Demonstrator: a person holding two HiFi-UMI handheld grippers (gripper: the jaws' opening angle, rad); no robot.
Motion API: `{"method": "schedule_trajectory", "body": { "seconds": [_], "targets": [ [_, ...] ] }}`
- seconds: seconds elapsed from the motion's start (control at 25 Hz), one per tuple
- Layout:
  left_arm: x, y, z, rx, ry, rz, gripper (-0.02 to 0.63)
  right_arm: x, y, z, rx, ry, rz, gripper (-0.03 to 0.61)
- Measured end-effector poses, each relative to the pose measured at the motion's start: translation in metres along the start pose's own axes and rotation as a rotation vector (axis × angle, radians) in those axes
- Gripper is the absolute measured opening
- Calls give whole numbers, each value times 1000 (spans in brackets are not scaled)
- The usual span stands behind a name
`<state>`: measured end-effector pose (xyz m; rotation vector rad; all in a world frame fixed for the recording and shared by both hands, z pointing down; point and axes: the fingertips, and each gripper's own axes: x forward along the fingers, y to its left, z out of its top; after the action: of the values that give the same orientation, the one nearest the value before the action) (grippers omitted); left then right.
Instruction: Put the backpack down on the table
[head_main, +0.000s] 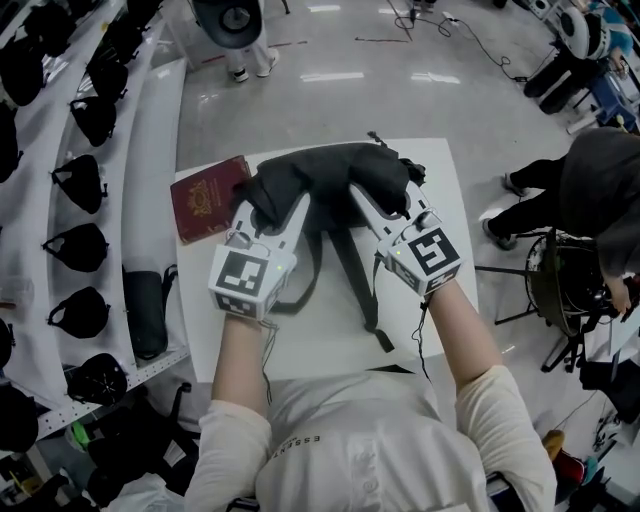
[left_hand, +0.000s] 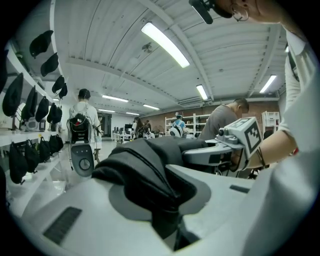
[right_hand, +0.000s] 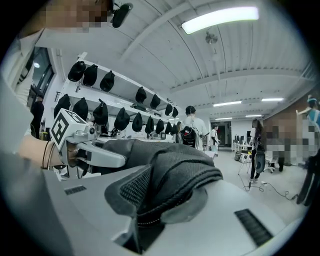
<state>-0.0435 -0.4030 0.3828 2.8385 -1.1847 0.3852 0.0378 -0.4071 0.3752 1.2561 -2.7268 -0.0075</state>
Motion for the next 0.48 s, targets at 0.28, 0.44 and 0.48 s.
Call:
{"method": "schedule_trajectory", "body": {
  "seconds": [0.28, 0.44, 0.48],
  "targets": [
    [-20, -24, -21, -48, 20, -3, 81, -24, 22, -19, 53, 36, 8, 87],
    [-34, -41, -36, -82, 33, -5, 81, -41, 37, -32, 88, 54, 16, 87],
    [-38, -45, -39, -93, 35, -6, 81, -44, 42, -34, 92, 54, 20, 87]
  ]
}}
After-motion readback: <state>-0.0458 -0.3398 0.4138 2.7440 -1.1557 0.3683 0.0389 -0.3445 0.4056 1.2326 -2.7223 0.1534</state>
